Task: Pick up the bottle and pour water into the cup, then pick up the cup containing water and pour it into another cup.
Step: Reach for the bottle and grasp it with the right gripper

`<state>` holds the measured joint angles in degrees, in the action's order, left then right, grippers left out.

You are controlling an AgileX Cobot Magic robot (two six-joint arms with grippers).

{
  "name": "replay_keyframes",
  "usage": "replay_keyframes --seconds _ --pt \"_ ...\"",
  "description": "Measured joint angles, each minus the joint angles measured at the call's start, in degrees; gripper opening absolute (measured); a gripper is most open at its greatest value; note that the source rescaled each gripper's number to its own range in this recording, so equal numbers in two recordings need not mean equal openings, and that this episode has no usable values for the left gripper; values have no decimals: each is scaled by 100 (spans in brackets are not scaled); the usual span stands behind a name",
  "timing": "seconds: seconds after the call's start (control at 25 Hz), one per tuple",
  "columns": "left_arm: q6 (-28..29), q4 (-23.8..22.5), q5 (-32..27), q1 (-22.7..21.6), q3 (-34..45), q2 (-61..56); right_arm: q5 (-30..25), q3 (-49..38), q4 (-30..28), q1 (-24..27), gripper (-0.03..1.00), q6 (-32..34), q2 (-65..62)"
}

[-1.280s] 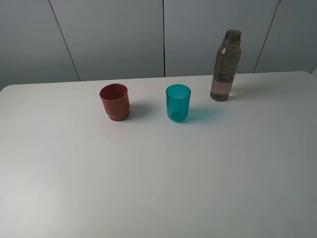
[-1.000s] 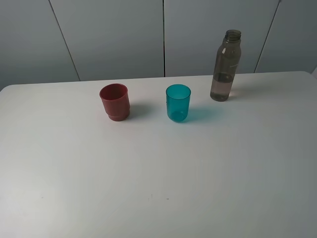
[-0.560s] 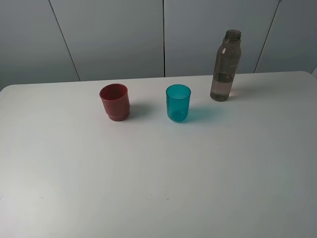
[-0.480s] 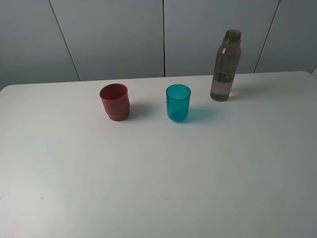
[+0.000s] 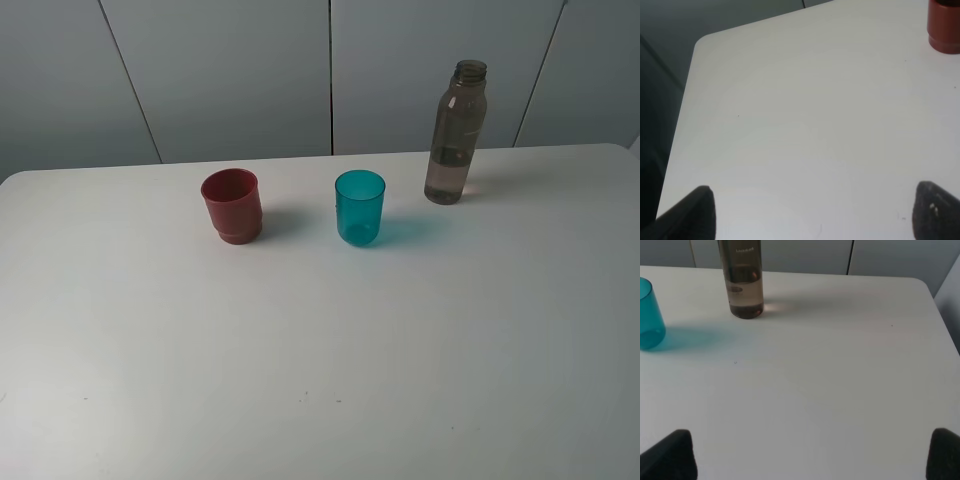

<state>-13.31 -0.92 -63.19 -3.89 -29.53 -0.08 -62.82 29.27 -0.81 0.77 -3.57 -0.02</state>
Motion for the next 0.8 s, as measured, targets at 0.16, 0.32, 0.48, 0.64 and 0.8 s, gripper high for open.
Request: replay_keyframes --seconds 0.16,0.32,0.48,0.64,0.8 --pt "0 0 0 0 0 0 0 0 0 0 100 0 0" --pt "0 0 0 0 0 0 0 0 0 0 100 0 0" --pt "0 0 0 0 0 0 0 0 0 0 100 0 0" --pt "0 0 0 0 0 0 0 0 0 0 100 0 0" --pt "0 0 0 0 0 0 32 100 0 0 100 0 166"
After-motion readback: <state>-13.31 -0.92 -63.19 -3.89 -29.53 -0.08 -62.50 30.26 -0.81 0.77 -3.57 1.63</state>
